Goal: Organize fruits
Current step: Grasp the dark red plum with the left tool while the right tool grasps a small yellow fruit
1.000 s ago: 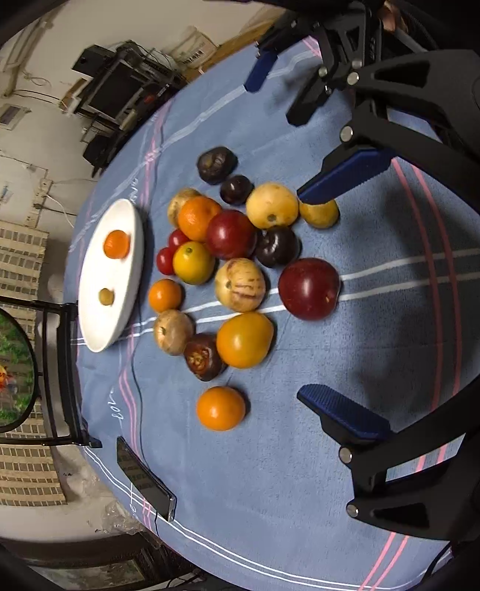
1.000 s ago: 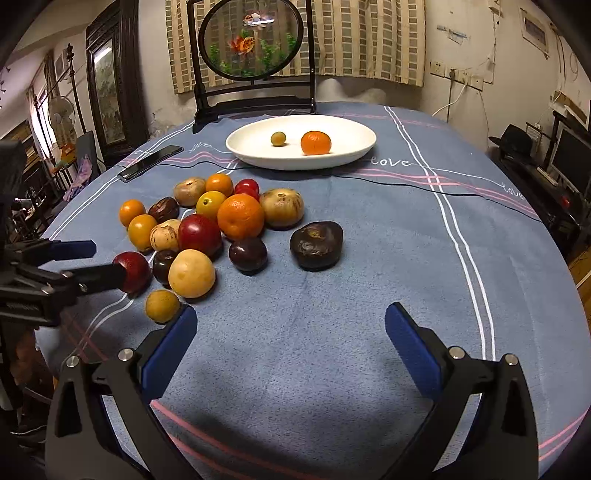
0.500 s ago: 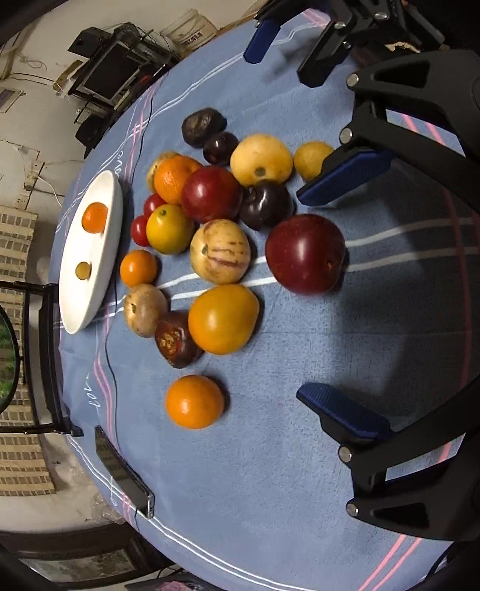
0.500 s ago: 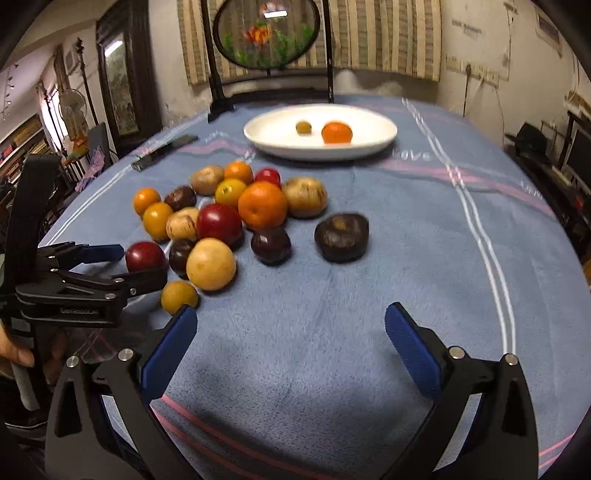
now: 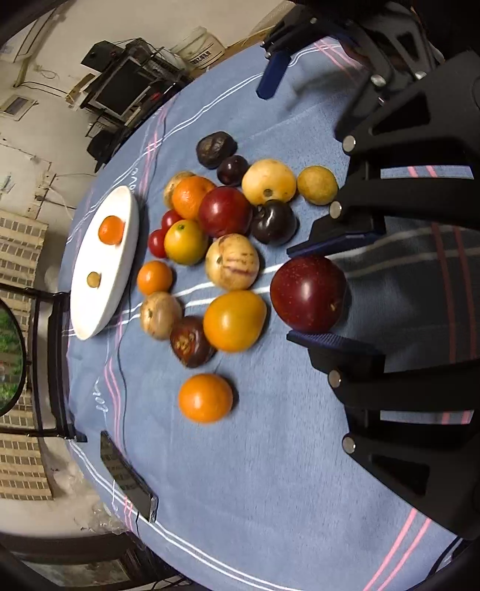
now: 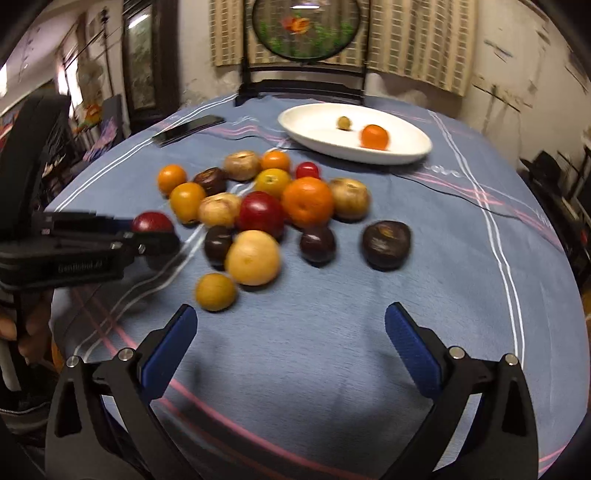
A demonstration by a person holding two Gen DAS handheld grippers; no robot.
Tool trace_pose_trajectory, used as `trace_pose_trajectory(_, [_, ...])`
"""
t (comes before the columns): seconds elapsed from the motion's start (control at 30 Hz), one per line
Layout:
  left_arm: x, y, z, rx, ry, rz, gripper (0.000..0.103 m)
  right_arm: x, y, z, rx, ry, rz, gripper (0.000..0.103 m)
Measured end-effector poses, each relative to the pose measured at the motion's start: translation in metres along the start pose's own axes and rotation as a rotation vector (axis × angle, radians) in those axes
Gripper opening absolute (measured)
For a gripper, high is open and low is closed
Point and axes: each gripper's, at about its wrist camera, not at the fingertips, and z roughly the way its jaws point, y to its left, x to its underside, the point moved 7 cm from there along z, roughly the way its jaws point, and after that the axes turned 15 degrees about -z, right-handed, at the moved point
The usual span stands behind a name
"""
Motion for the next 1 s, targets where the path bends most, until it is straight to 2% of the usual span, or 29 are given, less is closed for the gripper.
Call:
trace_pose_trajectory(0.1, [-0.001, 0.005, -0.004, -0.004, -0.012, -0.004, 0.04, -0.003, 0.013, 0.01, -0.031, 0.043, -0.016, 0.102])
trace_pose_trajectory(0.17, [-0.001, 0.008, -0.005, 0.005, -0.01, -0.006, 0.04, -0.002, 0.02, 0.021, -0.046, 0.091, -0.023, 0.095])
trace_pose_trajectory(0.2, [0.0, 0.01, -0.005, 0.006, -0.009, -0.006, 0.04, -0.002, 0.022, 0.024, -0.056, 0.105, -0.023, 0.087])
trace_pose_trajectory(0.23, [0.0, 0.011, -0.005, 0.006, -0.008, -0.005, 0.04, -0.002, 0.024, 0.027, -0.067, 0.114, -0.02, 0.083])
trace_pose_trajectory(0.37, [0.001, 0.017, -0.004, 0.006, -0.004, -0.007, 0.04, -0.008, 0.025, 0.034, -0.067, 0.13, 0.021, 0.078])
trace_pose_trajectory(0.47, [0.001, 0.021, -0.002, 0.001, -0.002, -0.012, 0.04, -0.013, 0.025, 0.037, -0.051, 0.13, 0.035, 0.064])
trace_pose_trajectory(0.53, [0.001, 0.023, -0.001, -0.003, 0.001, -0.018, 0.04, -0.016, 0.026, 0.037, -0.056, 0.122, 0.05, 0.05])
trace_pose_trajectory(0.67, [0.002, 0.024, 0.0, -0.008, 0.003, -0.02, 0.04, -0.019, 0.03, 0.037, -0.069, 0.115, 0.058, 0.041])
trace_pose_trajectory(0.73, [0.002, 0.023, -0.001, -0.009, 0.001, -0.016, 0.04, -0.018, 0.029, 0.034, -0.092, 0.109, 0.06, 0.03])
trace_pose_trajectory(0.87, [0.002, 0.02, -0.005, -0.014, -0.011, -0.003, 0.04, -0.01, 0.024, 0.023, -0.123, 0.087, 0.069, 0.03])
trace_pose_trajectory(1.0, [0.002, 0.017, -0.006, -0.02, -0.012, 0.003, 0.04, 0.0, 0.008, 0.008, -0.094, 0.059, 0.097, 0.03])
